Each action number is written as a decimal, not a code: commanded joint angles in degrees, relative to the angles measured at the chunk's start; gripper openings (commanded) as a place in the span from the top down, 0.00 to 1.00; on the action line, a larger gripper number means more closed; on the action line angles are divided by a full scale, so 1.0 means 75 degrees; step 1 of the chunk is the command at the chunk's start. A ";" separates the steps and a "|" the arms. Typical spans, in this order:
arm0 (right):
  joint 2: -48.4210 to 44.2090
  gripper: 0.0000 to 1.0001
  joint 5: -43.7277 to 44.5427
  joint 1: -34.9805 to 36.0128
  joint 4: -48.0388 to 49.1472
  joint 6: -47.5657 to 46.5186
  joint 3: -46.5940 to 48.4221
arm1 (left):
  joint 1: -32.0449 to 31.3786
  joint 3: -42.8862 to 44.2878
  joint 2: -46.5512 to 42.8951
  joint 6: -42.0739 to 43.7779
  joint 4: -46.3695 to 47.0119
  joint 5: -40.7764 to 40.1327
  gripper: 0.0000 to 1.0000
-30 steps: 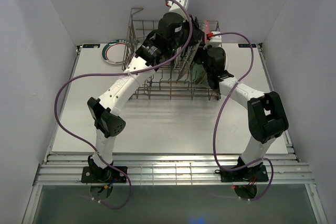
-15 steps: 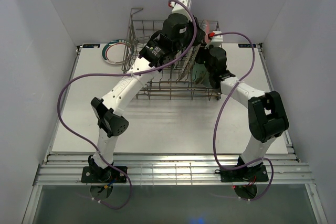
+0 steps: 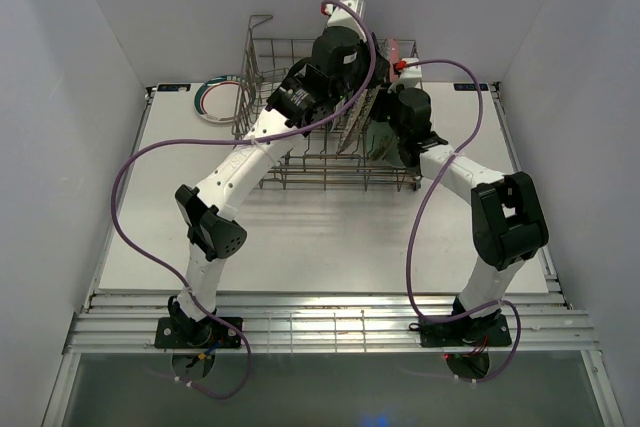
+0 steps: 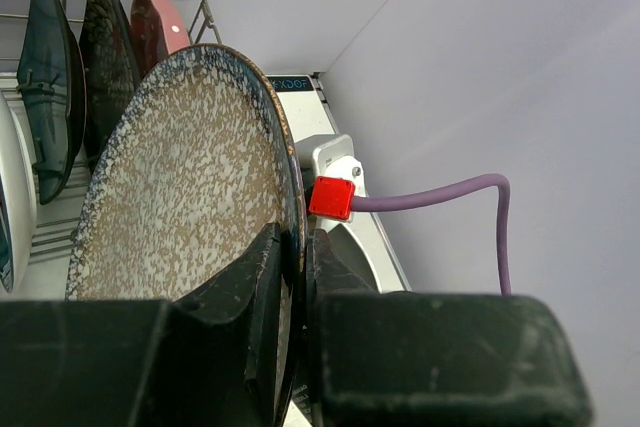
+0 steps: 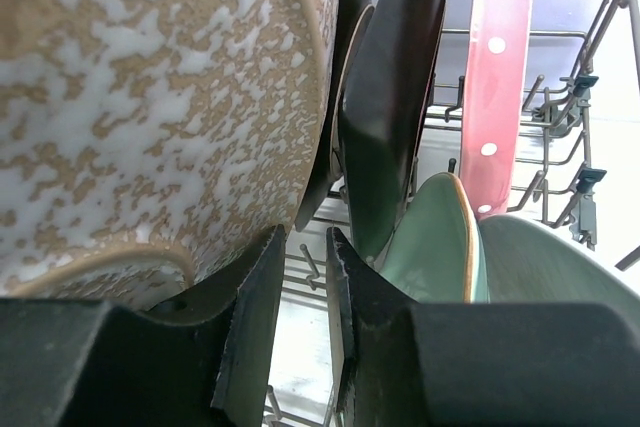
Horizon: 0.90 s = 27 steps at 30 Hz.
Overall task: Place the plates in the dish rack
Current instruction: Insert the plate into the dish rack.
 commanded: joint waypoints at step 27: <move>0.0093 0.70 -0.0887 0.0373 0.0793 -0.0084 0.0317 | -0.0110 -0.0014 -0.0679 -0.1161 0.1086 0.0808 1.00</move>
